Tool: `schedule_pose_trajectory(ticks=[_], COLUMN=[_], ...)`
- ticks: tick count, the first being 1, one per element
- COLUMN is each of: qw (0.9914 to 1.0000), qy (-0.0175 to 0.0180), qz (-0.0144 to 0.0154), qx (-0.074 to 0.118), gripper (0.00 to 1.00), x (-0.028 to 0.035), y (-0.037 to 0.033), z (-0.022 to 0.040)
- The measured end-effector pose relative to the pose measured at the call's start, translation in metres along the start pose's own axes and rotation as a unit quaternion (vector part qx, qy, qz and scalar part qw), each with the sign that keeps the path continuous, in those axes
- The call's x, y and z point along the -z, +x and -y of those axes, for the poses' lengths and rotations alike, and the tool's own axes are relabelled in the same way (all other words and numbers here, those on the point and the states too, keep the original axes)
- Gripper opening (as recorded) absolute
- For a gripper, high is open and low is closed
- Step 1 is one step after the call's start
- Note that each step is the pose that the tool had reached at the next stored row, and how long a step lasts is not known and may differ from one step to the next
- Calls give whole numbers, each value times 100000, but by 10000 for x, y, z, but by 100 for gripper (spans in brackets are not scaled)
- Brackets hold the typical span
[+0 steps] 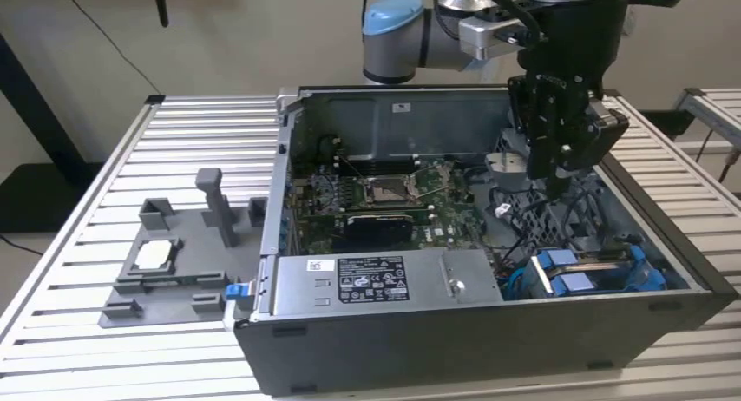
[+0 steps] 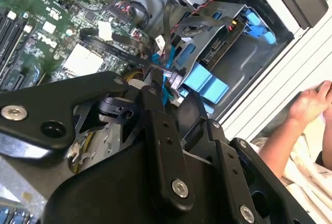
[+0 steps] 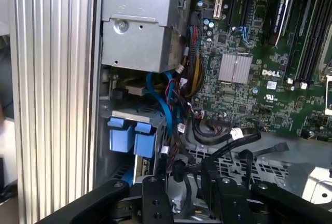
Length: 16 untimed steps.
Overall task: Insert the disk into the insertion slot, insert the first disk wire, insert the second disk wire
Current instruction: 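Insert the second disk wire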
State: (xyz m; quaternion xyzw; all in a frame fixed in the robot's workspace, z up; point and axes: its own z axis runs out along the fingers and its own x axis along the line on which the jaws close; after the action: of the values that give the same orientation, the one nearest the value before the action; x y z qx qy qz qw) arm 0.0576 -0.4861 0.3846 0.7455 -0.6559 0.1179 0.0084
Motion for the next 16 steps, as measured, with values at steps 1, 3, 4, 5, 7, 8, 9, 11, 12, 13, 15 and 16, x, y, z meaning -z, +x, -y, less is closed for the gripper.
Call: schedule_pose_trajectory(ticks=[1, 3, 4, 5, 7, 8, 9, 11, 12, 13, 15, 16], qw=[100000, 99998, 99997, 99994, 99986, 99980, 99975, 99960, 99954, 99948, 99936, 99931], qy=[130, 403, 576, 739, 998, 1070, 1118, 1183, 1198, 1195, 1147, 1118], qz=[-80, -225, -301, -387, -570, -682, -788, -988, -1049, -1084, -1156, -1182], qx=[-76, -325, -512, -736, -1245, -1528, -1794, -2353, -2589, -2795, -3171, -3337], gripper=[40, 40, 40, 40, 40, 40, 40, 40, 40, 40, 38, 31], x=[-12, -36, -48, -58, -78, -89, -97, -112, -116, -119, -120, -120], y=[-3, -9, -11, -14, -18, -20, -22, -25, -27, -27, -27, -26], z=[-6, -17, -22, -25, -31, -34, -36, -41, -44, -45, -49, -51])
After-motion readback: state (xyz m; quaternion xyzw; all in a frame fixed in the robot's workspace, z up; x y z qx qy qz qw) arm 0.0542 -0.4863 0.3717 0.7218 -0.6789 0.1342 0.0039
